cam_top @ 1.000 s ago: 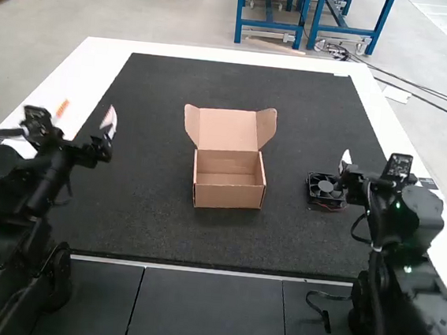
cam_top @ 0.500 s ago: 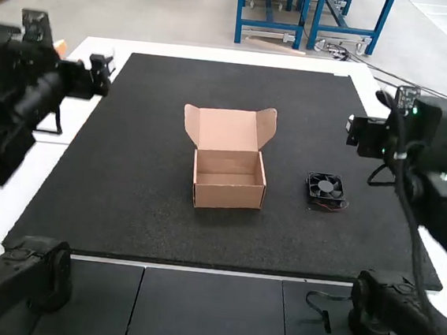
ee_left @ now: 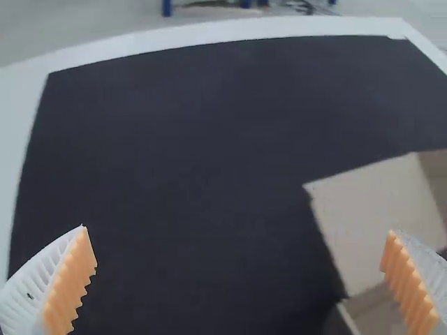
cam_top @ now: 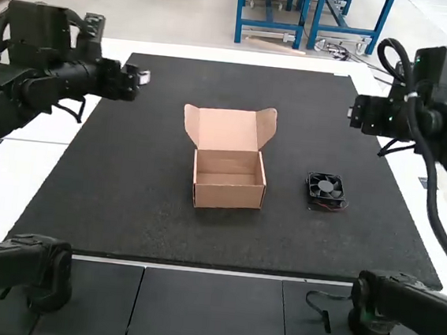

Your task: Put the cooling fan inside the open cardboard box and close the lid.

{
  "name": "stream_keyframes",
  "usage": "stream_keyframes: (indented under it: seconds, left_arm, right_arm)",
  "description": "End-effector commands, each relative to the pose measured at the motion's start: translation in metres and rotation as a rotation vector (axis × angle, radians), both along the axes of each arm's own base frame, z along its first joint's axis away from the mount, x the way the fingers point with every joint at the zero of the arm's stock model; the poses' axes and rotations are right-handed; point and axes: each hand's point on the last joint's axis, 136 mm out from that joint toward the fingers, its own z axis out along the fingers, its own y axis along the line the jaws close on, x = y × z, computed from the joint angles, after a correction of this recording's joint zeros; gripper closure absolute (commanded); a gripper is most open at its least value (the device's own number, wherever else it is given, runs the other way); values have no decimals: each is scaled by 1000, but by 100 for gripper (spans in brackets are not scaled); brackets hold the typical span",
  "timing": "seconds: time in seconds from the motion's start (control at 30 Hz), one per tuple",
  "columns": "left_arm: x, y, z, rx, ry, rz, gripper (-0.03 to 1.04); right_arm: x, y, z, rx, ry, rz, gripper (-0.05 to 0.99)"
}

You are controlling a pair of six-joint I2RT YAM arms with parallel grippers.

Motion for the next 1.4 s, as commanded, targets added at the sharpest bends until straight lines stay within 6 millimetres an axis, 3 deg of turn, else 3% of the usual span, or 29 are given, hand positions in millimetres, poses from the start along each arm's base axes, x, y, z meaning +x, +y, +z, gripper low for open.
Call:
stream_keyframes:
  seconds: [0.0, 0.13, 0.23, 0.37, 0.53, 0.77, 1.37]
  left_arm:
    - [-14, -32, 14, -8, -16, -129, 5]
    - [-30, -57, 10, -11, 27, -213, 5]
    - [-38, -64, 1, -6, 67, -240, 5]
    - [-45, -64, -12, -10, 132, -234, 5]
    - [-53, -62, -18, -6, 161, -240, 5]
    - [-64, -62, -34, 12, 225, -257, 5]
    - [-92, -99, -44, 18, 255, -417, 5]
  right_arm:
    - [7, -14, 8, 31, 25, -71, 3]
    - [7, -29, -14, 10, 157, -101, 3]
    - [8, -37, -31, -10, 238, -103, 3]
    - [8, -45, -52, -23, 332, -84, 3]
    - [11, -40, -80, 12, 428, -58, 3]
    - [16, -40, -104, 13, 492, -42, 3]
    - [33, -58, -165, 22, 633, -69, 3]
